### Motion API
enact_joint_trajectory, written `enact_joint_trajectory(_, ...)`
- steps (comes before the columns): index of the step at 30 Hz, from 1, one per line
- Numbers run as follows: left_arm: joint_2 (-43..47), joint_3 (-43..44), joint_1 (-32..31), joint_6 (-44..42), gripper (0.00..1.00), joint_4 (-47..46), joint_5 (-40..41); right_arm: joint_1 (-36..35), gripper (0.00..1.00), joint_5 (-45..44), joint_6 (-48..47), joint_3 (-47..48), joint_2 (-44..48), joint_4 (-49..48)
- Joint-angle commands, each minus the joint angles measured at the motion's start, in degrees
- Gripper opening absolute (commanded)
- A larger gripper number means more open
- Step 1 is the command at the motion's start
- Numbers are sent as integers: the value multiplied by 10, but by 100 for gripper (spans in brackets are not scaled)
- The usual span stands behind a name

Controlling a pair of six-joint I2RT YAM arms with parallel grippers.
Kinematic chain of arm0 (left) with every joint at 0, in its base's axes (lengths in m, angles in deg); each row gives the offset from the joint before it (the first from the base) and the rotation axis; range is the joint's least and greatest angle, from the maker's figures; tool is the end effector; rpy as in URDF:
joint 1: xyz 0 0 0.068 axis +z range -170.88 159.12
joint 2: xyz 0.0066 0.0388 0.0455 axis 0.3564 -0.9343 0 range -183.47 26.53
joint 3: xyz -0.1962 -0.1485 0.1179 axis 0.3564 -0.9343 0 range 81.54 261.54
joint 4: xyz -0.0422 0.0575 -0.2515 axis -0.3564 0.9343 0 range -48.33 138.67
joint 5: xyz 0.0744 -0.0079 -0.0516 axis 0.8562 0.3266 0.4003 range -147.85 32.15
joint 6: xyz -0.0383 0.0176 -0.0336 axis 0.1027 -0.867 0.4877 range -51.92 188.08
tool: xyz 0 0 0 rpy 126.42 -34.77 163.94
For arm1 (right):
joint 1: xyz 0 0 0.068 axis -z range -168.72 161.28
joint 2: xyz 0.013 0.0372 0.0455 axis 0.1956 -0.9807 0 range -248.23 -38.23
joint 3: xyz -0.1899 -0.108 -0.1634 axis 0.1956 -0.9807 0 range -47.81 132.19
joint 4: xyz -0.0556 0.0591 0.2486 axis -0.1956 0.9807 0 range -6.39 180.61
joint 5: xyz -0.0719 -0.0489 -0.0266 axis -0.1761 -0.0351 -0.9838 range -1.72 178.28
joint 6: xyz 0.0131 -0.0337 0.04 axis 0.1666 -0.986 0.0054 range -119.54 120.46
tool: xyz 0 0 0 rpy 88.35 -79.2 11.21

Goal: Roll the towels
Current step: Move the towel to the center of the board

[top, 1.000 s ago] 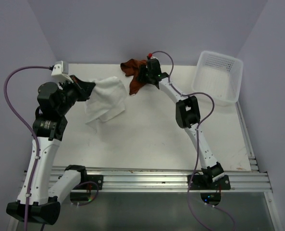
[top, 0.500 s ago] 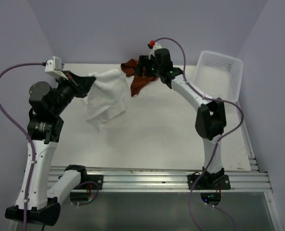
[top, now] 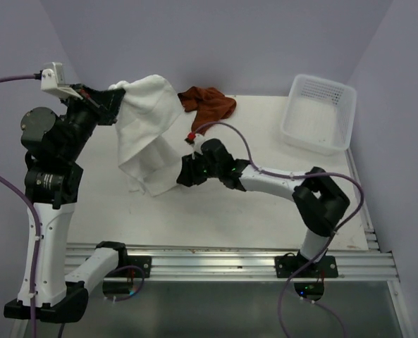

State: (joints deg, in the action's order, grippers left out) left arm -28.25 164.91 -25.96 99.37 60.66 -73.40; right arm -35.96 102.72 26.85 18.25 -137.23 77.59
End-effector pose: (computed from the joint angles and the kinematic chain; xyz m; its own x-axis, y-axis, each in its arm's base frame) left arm 0.1593 -0.0238 0.5171 -0.0392 -0.4989 -0.8658 0.3842 0.7923 -0.4739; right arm 0.2625 0.2971 0.2423 -0.6585 -0.0780 -0.7486 -0.6355 0.5905 0.4975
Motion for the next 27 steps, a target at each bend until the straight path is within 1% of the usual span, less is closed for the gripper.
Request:
enact_joint_trajectory(1,-2,0,-3,-43,0,36,118,-56,43,0,9,15,-48,-33)
enact_joint_trajectory(2,-1,-5,-3,-56,0,37,130,-68,45,-19,7,38,-63,-30)
enact_joint_trajectory(4,5,-23,-3,-74,0,33,160,-94,53,-43,2,62,-112,-22)
enact_joint_trajectory(5,6,-28,-3,-85,0,46,186,-101,53,-71,1,84,-128,-21)
enact_joint_trajectory(6,6,-29,-3,-90,0,53,235,-111,52,-85,-5,91,-141,-25)
enact_joint_trajectory(7,12,-31,-3,-95,0,56,253,-114,52,-91,-6,98,-163,-31)
enact_joint_trajectory(9,20,-50,-3,-106,0,52,283,-123,50,-99,-13,118,-177,-32)
enact_joint_trajectory(12,33,-77,-3,-114,0,37,288,-136,50,-114,-27,130,-186,-37)
enact_joint_trajectory(15,35,-95,-3,-115,0,30,292,-145,50,-140,-43,172,-211,14)
enact_joint_trajectory(16,35,-102,-3,-114,0,25,292,-145,50,-143,-47,197,-232,25)
enact_joint_trajectory(19,38,-110,-3,-113,0,18,290,-148,49,-169,-56,223,-261,45)
enact_joint_trajectory(22,36,-116,-3,-113,0,13,289,-151,49,-162,-62,272,-299,58)
enact_joint_trajectory(24,35,-115,-3,-113,0,12,286,-155,49,-168,-71,294,-325,94)
enact_joint_trajectory(27,33,-116,-3,-113,0,11,282,-164,49,-205,-88,328,-350,123)
